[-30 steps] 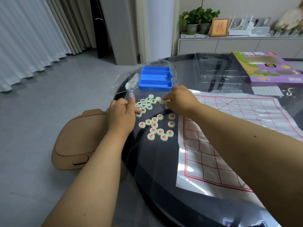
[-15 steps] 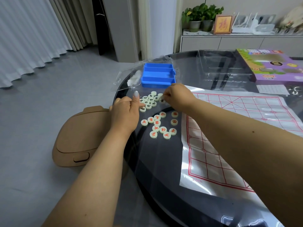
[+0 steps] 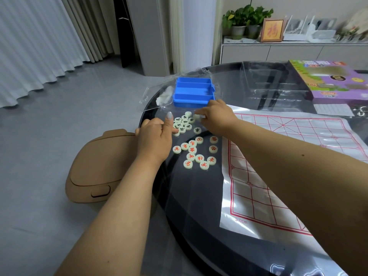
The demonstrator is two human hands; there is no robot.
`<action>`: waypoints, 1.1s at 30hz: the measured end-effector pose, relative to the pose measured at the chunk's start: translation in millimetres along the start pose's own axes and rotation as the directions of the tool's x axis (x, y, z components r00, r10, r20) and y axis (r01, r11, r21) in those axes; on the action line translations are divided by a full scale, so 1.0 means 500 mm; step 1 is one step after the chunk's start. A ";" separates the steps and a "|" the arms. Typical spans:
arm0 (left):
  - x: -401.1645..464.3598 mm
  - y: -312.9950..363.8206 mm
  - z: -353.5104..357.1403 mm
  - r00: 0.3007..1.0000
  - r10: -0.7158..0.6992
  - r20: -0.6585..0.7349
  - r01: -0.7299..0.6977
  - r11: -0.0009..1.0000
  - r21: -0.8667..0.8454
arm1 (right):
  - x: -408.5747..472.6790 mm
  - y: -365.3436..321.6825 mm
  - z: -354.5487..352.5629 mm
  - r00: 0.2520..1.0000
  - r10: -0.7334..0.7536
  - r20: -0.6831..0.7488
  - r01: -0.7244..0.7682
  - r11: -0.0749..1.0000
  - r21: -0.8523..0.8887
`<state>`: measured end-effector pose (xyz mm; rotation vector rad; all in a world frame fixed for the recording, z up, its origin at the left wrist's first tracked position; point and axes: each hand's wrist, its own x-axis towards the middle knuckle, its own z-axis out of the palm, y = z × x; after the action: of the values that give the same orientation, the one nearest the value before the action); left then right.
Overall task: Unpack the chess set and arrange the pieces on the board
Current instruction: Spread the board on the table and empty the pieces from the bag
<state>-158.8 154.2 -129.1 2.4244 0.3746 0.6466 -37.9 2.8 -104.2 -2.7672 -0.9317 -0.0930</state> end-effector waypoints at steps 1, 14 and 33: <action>0.000 0.002 -0.001 1.000 0.000 0.007 0.000 1.000 0.000 | 0.003 -0.002 0.000 1.000 0.004 0.011 -0.004 1.000 -0.003; 0.005 -0.002 -0.001 1.000 -0.023 -0.013 0.022 0.999 -0.040 | 0.030 -0.009 0.001 0.990 0.138 -0.001 -0.136 0.975 0.173; 0.007 -0.002 -0.003 0.997 -0.048 -0.059 0.040 0.990 -0.139 | 0.091 -0.030 -0.003 0.998 -0.045 0.037 0.044 0.999 0.023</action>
<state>-156.9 157.0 -127.4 2.2634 0.3944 0.7060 -10.6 40.9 -94.1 -2.7376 -0.9981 -0.0382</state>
